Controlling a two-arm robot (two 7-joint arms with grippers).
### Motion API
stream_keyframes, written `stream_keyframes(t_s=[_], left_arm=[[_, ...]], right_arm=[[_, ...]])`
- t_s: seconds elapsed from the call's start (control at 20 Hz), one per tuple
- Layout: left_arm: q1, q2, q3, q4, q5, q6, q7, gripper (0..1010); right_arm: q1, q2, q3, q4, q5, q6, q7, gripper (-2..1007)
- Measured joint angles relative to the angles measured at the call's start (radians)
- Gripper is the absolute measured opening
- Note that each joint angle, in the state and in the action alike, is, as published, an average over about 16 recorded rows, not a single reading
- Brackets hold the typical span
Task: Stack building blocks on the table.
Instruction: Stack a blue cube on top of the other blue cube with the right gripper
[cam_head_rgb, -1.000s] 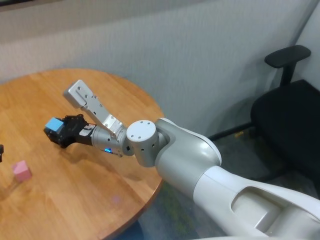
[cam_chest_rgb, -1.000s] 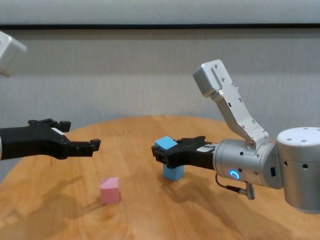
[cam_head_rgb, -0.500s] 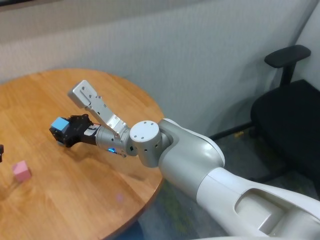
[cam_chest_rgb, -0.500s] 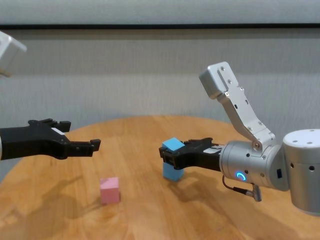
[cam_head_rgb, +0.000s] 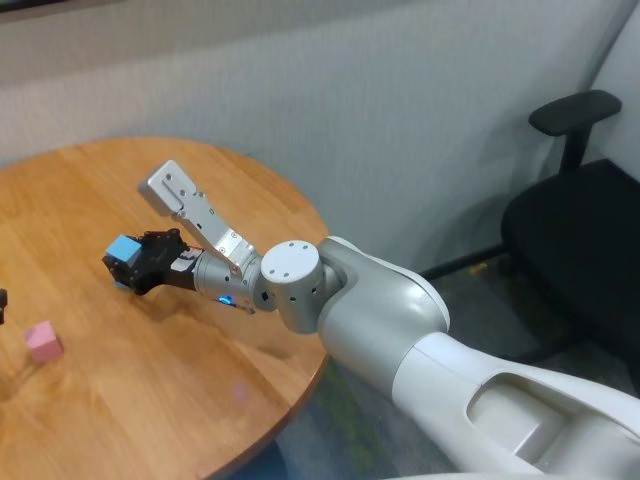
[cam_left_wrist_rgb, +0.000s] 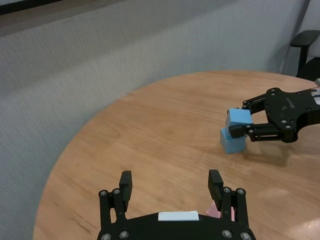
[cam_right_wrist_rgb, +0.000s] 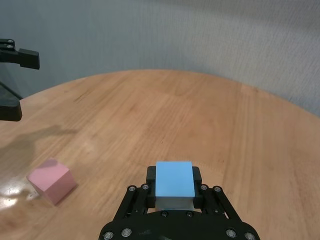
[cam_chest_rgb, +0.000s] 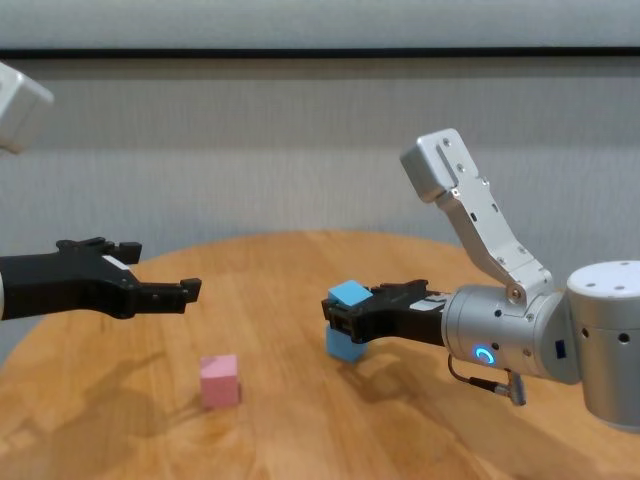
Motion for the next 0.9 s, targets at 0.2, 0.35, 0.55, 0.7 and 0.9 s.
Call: stream_keyframes(t_s=[0.2, 0.35, 0.55, 0.7, 0.9], left_arm=[[0.0, 0.0, 0.0, 0.0, 0.0, 0.0, 0.0, 1000], [0.0, 0.0, 0.0, 0.0, 0.0, 0.0, 0.0, 1000], [0.0, 0.0, 0.0, 0.0, 0.0, 0.0, 0.0, 1000], [0.0, 0.0, 0.0, 0.0, 0.0, 0.0, 0.0, 1000], [0.0, 0.0, 0.0, 0.0, 0.0, 0.0, 0.0, 1000]], right_arm=[[0.008, -0.004, 0.002, 0.017, -0.003, -0.006, 0.0, 369], [0.013, -0.007, 0.004, 0.029, -0.004, -0.01, 0.001, 369], [0.018, -0.011, 0.006, 0.041, -0.007, -0.015, -0.001, 370], [0.02, -0.013, 0.009, 0.045, -0.008, -0.017, -0.002, 386], [0.021, -0.016, 0.012, 0.048, -0.009, -0.019, -0.003, 432]])
